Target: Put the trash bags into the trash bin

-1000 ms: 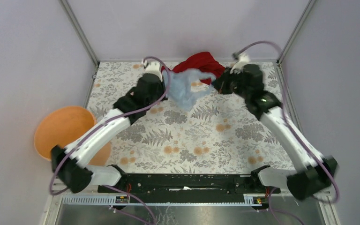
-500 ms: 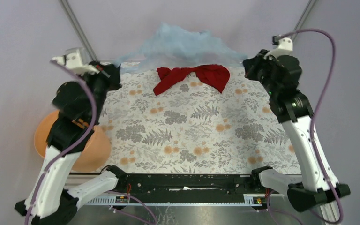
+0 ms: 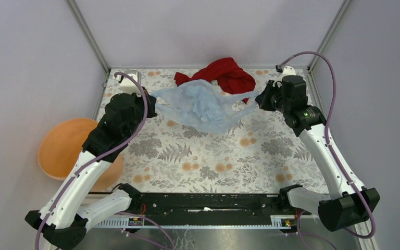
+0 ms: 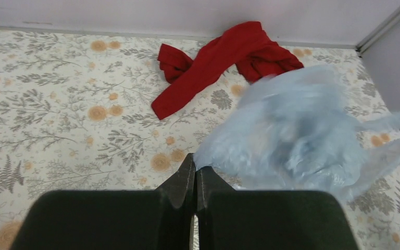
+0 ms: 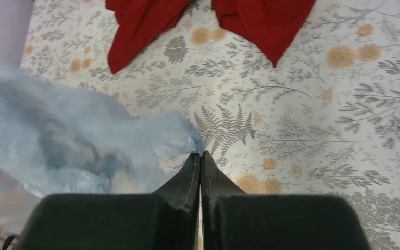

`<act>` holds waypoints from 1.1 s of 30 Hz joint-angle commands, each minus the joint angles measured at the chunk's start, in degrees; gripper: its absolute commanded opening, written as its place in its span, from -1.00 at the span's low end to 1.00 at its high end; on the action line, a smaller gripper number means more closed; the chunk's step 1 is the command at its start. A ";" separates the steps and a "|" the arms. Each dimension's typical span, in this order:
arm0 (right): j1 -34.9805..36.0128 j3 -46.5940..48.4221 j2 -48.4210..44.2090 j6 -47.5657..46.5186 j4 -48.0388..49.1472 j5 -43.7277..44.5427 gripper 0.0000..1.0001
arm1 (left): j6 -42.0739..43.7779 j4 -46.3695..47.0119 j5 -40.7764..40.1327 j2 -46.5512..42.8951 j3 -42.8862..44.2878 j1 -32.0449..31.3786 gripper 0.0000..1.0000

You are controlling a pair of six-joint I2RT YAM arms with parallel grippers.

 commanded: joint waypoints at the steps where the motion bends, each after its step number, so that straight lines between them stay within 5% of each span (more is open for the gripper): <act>1: 0.09 -0.61 0.01 1.87 2.21 -7.09 -1.00 | -1.35 2.35 4.62 -0.57 0.13 -0.02 -1.00; 5: 0.13 -2.26 1.29 2.68 4.32 -6.98 -1.00 | -3.33 0.80 5.30 2.97 1.13 -0.03 -1.00; 9: 0.11 1.10 8.61 5.71 5.28 -8.35 -1.00 | -5.59 -6.00 1.23 15.54 10.30 0.31 -1.00; 11: 0.13 8.12 15.81 6.73 3.10 -10.27 -1.00 | -5.16 -10.47 -0.23 23.40 21.00 1.24 -1.00; 13: 0.17 25.48 21.33 5.43 -4.62 -11.14 -1.00 | -4.36 -15.15 0.75 29.15 36.17 2.03 -1.00; 15: 1.42 38.17 21.74 2.80 -10.25 -8.62 -1.00 | -3.22 -13.96 7.36 29.10 47.54 1.91 -1.00; 17: 4.30 39.64 16.11 -0.26 -5.80 -3.81 -1.00 | -2.12 -2.05 15.45 21.97 44.76 1.19 -1.00; 18: 5.21 36.19 11.88 -1.12 -1.11 -3.65 -1.00 | -2.15 5.05 17.29 16.76 36.36 0.64 -1.00; 21: 5.40 19.19 1.71 -0.47 13.94 -4.86 -1.00 | -2.58 16.01 11.60 6.83 17.38 0.40 -1.00; 25: 4.73 -3.78 3.39 3.66 17.48 -4.11 -1.00 | -6.53 3.57 1.39 12.53 0.90 2.47 -1.00; 29: 3.77 -14.17 10.60 8.64 14.25 -11.20 -1.00 | -13.43 1.64 10.03 13.25 -9.54 8.83 -1.00; 33: 3.65 0.52 11.69 4.79 7.47 -7.12 -1.00 | -10.43 0.52 14.34 12.33 0.51 11.27 -1.00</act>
